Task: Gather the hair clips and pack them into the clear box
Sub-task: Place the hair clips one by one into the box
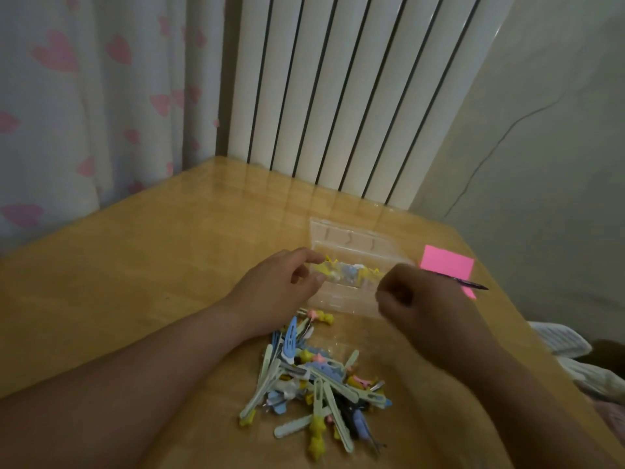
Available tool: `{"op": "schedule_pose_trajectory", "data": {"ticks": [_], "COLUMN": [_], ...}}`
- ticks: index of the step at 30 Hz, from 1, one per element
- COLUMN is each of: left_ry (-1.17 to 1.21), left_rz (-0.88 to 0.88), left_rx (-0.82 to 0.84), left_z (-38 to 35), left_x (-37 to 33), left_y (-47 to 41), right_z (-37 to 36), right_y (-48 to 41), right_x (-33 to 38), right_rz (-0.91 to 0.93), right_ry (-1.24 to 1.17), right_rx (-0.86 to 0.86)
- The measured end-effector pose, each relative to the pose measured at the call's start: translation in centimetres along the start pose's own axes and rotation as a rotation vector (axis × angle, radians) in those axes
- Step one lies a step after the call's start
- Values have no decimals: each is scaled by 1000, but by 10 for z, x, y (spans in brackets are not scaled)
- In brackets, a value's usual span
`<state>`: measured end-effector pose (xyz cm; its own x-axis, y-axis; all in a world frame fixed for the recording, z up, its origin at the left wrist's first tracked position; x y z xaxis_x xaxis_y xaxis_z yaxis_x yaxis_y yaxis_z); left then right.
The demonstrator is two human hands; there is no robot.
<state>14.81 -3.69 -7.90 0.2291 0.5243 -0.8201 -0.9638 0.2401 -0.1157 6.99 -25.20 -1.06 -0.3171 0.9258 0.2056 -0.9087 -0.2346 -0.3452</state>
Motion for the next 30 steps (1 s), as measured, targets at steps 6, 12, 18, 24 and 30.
{"op": "schedule_pose_trajectory", "data": {"ticks": [6, 12, 18, 24, 30], "left_ry": [132, 92, 88, 110, 108], "left_rz": [95, 70, 52, 66, 33], "left_rx": [5, -10, -20, -32, -48], "left_z": [-2, -2, 1, 3, 6], "left_x": [3, 3, 1, 2, 2], "left_y": [-10, -4, -2, -3, -9], "right_z": [6, -29, -28, -1, -22], "right_y": [-82, -102, -91, -39, -9], "right_x": [-46, -66, -68, -3, 47], "right_rz": [-215, -283, -275, -10, 227], "right_ry": [-129, -59, -4, -230, -150], "right_rx": [7, 191, 113, -175, 101]}}
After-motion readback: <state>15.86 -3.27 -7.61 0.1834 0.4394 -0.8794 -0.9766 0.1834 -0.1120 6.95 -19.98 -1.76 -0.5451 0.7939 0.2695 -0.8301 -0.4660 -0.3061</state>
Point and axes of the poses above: each hand's wrist, its own y-axis away from the middle knuckle, its own z-axis out of the back of the hand, x = y × z, the point moved 4 cm from there along -y, towards the middle knuckle, and after that the axes turned 11 degrees about z, right-handed, at the moved point
